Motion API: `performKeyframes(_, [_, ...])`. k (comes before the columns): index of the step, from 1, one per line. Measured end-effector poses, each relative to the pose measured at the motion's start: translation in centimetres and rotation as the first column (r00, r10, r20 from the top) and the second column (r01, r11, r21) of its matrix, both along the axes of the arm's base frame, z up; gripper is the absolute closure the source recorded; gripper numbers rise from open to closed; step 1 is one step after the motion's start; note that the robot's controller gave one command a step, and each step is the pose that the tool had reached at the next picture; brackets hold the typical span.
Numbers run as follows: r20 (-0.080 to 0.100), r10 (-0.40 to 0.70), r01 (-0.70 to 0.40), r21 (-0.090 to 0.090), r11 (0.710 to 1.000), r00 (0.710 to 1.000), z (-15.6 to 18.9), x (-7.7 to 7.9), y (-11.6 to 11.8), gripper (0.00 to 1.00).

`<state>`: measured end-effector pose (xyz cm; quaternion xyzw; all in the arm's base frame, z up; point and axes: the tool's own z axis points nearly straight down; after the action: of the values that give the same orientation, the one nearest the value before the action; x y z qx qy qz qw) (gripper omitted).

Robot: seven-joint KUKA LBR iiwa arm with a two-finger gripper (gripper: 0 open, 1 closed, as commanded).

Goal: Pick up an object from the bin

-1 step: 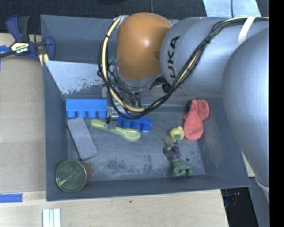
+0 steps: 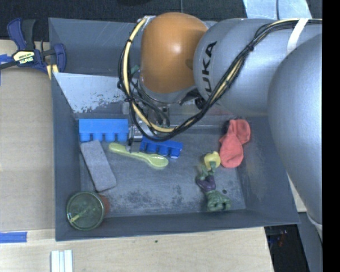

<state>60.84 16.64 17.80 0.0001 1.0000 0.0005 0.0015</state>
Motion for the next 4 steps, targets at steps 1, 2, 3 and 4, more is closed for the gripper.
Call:
performKeyframes(1, [-0.002, -0.255, 0.255, -0.001, 0.967, 0.967, -5.6, 1.4, -7.0, 0.00])
performKeyframes(2, [0.001, 0.011, -0.011, 0.000, 1.000, 1.000, -6.3, 0.2, -8.6, 0.00])
performKeyframes(3, [0.000, -0.298, 0.298, -0.002, 0.955, 0.955, -4.9, 1.0, -9.2, 0.00])
performKeyframes(4, [0.001, -0.217, 0.217, -0.001, 0.976, 0.976, -10.9, 0.6, -9.8, 0.00])
